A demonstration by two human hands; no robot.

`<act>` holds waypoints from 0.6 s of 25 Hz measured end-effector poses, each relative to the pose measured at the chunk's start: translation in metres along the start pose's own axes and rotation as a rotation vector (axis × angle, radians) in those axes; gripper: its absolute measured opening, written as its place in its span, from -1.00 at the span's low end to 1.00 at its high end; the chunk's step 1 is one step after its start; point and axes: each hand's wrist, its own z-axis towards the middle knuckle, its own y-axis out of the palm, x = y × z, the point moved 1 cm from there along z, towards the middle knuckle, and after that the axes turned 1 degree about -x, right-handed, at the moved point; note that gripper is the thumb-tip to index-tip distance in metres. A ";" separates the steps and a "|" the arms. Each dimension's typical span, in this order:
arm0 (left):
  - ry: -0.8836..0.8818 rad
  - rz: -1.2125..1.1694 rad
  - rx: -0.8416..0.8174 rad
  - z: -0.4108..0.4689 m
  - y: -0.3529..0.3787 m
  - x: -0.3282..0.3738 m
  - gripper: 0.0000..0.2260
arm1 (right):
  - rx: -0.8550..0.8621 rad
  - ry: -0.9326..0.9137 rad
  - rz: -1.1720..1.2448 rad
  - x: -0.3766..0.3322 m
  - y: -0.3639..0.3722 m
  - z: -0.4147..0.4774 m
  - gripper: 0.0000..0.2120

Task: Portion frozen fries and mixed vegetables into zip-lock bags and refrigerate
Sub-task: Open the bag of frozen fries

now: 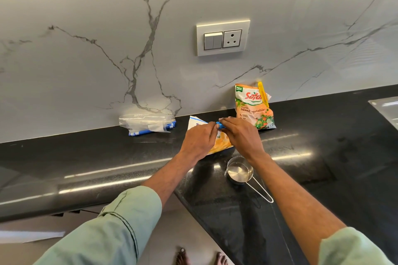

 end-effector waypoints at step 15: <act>-0.068 0.008 -0.059 0.000 0.000 0.005 -0.60 | -0.002 0.428 0.247 0.024 0.001 -0.016 -0.64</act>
